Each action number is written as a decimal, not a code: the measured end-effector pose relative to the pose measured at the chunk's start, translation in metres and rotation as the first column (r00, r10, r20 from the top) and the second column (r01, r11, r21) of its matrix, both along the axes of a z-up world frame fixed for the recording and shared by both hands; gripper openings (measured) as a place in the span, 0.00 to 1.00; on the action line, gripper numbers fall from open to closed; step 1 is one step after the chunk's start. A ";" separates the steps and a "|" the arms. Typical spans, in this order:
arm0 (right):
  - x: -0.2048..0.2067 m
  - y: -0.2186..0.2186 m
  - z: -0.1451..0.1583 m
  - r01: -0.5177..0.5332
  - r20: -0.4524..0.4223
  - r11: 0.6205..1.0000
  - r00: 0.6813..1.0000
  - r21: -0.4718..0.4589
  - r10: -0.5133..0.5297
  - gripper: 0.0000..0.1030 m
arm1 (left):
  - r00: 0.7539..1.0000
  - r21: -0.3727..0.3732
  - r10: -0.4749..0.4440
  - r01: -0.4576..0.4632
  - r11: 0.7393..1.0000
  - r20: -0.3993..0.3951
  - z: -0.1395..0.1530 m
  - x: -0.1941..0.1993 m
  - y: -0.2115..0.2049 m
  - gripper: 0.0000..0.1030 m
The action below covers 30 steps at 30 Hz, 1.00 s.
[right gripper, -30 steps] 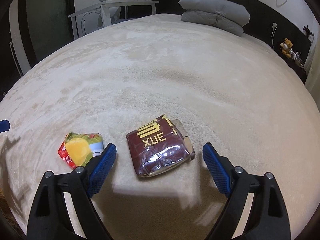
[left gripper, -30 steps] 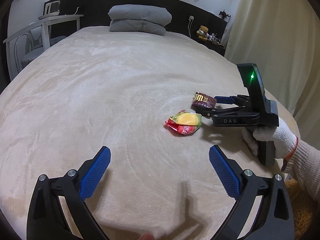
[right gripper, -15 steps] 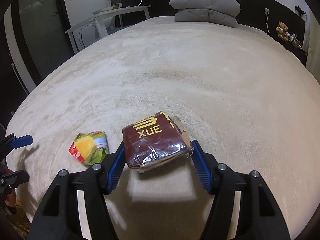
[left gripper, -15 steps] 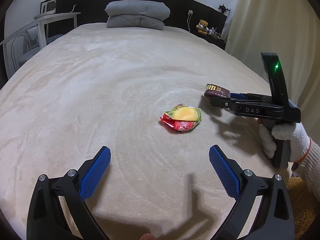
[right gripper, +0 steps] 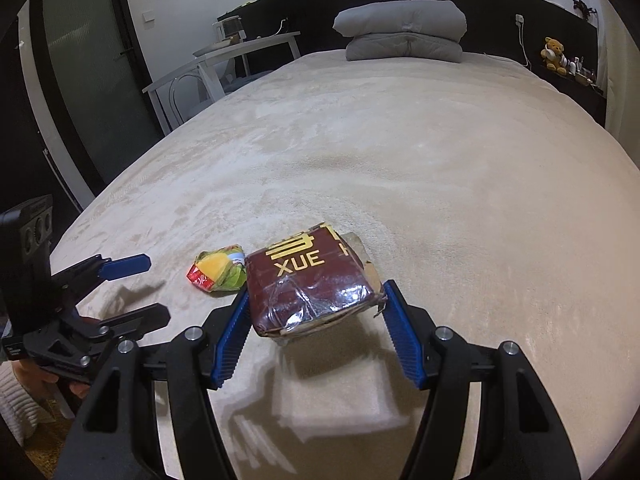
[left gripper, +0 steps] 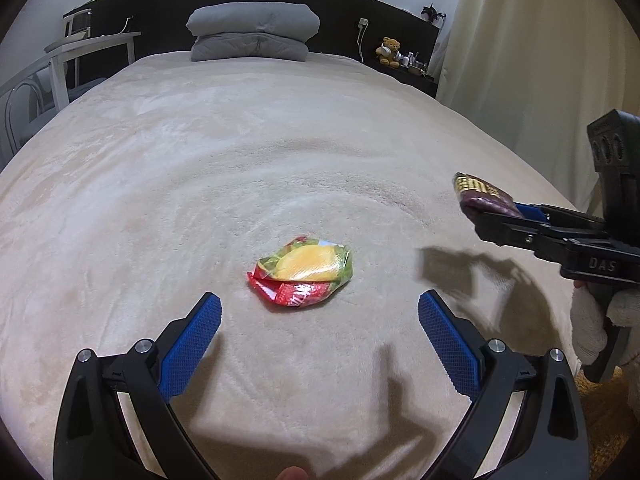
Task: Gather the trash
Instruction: 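Close the left gripper on the red-and-yellow wrapper while the right gripper holds the XUE packet, then carry the red-and-yellow wrapper and XUE packet off the bed over the clear bin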
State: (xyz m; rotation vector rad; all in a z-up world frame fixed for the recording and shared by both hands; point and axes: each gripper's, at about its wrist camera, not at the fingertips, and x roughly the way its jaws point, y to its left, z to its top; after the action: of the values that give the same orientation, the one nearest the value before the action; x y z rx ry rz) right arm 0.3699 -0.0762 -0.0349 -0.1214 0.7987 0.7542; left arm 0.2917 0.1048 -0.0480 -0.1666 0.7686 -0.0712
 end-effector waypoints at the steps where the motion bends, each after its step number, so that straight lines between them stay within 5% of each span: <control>1: -0.001 -0.004 0.001 0.001 0.001 1.000 1.000 0.002 -0.001 0.62 | 1.000 0.008 0.000 0.000 1.000 -0.004 -0.002 0.005 -0.002 0.94; 17: -0.001 -0.024 -0.004 -0.015 0.019 0.999 1.000 -0.033 0.015 0.62 | 0.988 0.038 0.106 -0.102 0.994 -0.113 -0.032 0.059 -0.008 0.92; 21: -0.001 -0.024 -0.002 -0.014 0.023 1.000 1.000 -0.027 0.015 0.62 | 0.981 0.037 0.151 -0.148 0.988 -0.123 -0.032 0.058 -0.001 0.72; 30: -0.007 -0.022 0.004 -0.004 0.029 1.000 1.000 -0.013 0.004 0.62 | 0.988 -0.006 0.129 -0.130 0.992 -0.089 -0.021 0.045 0.000 0.68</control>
State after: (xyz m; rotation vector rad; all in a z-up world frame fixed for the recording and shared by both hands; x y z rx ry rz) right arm 0.3626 -0.0985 -0.0314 -0.1454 0.7763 0.7497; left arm 0.3366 0.1052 -0.0692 -0.2317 0.8436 0.0551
